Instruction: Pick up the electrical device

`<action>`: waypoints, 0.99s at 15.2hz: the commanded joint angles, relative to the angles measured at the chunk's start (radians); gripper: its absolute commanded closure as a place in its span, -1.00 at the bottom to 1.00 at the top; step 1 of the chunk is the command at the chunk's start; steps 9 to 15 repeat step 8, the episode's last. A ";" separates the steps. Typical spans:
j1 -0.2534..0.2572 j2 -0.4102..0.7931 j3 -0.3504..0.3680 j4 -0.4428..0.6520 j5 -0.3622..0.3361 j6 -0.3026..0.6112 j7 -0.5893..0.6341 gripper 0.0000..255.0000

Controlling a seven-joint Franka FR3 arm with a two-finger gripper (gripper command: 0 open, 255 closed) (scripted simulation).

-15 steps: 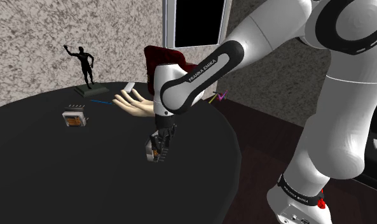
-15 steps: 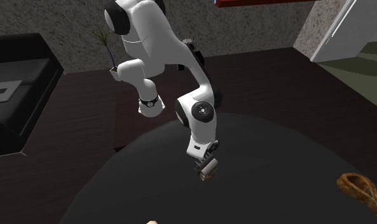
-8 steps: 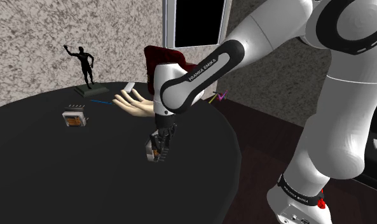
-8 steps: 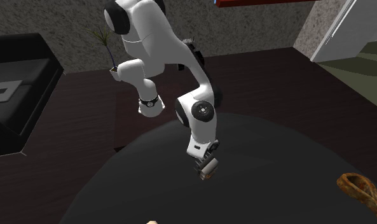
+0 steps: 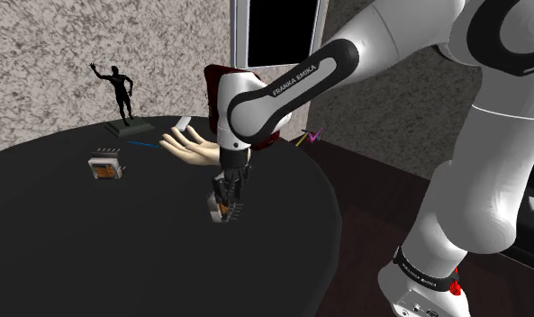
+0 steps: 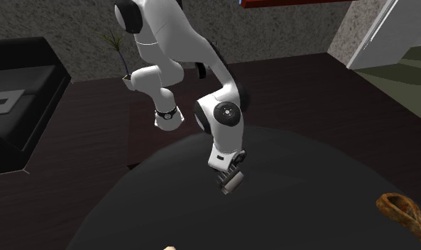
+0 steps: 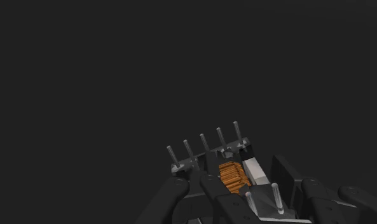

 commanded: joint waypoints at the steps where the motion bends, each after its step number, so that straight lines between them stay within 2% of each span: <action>1: -0.001 -0.016 0.000 0.013 0.001 -0.029 0.002 1.00; 6: -0.003 -0.053 -0.001 0.042 0.003 -0.094 0.006 1.00; 15: -0.003 -0.054 -0.001 0.043 0.003 -0.096 0.006 1.00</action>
